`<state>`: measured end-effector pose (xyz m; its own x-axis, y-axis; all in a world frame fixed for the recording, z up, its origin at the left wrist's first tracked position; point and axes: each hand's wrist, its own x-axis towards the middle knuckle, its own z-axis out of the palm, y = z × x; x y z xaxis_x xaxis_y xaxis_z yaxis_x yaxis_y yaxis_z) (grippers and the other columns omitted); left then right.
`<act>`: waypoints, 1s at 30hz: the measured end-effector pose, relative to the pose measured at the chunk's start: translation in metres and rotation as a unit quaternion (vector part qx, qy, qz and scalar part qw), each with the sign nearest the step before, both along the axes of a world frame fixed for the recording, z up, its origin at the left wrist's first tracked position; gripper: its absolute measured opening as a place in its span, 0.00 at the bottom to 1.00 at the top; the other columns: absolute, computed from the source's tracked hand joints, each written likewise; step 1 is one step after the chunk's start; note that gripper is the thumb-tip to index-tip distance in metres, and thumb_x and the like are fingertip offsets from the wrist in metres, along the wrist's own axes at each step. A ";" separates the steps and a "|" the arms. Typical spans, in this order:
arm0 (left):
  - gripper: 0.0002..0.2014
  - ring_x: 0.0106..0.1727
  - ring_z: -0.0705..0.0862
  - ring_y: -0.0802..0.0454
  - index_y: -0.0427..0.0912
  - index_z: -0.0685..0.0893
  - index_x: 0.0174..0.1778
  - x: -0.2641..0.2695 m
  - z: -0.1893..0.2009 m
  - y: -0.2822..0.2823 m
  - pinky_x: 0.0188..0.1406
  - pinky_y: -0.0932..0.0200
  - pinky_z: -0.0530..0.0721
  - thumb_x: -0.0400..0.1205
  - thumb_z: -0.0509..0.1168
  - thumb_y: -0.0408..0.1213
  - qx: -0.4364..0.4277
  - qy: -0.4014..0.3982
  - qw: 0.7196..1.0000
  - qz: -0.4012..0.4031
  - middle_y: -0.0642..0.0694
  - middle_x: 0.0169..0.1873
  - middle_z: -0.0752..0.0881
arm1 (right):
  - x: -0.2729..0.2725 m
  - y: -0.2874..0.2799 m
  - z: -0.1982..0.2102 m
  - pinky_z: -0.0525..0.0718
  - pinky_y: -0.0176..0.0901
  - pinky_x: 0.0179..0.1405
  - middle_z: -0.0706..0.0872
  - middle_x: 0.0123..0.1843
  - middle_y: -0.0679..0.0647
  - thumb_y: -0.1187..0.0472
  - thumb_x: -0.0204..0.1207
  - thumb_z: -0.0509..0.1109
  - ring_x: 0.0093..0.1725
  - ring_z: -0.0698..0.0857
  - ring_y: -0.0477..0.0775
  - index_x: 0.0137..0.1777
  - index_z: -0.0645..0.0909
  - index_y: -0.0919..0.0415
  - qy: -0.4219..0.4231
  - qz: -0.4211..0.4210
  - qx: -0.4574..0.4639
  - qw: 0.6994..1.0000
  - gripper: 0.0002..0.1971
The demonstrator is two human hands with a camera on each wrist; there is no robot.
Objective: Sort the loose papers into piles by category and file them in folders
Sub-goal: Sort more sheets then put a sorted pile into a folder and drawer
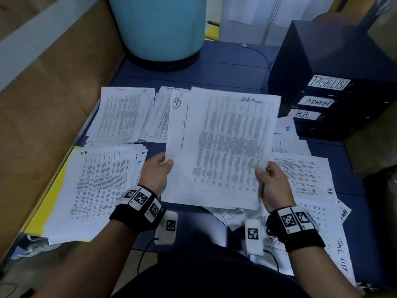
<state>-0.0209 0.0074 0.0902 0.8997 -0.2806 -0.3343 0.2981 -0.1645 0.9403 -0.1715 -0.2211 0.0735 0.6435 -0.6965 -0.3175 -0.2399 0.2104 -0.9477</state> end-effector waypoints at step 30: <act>0.17 0.62 0.81 0.38 0.32 0.78 0.65 0.280 -0.016 0.158 0.54 0.58 0.73 0.81 0.60 0.22 0.329 -0.113 0.936 0.052 0.34 0.61 0.83 | 0.107 0.050 -0.021 0.86 0.44 0.34 0.82 0.42 0.65 0.68 0.79 0.70 0.31 0.84 0.54 0.44 0.76 0.59 0.097 0.058 -0.028 0.993 0.06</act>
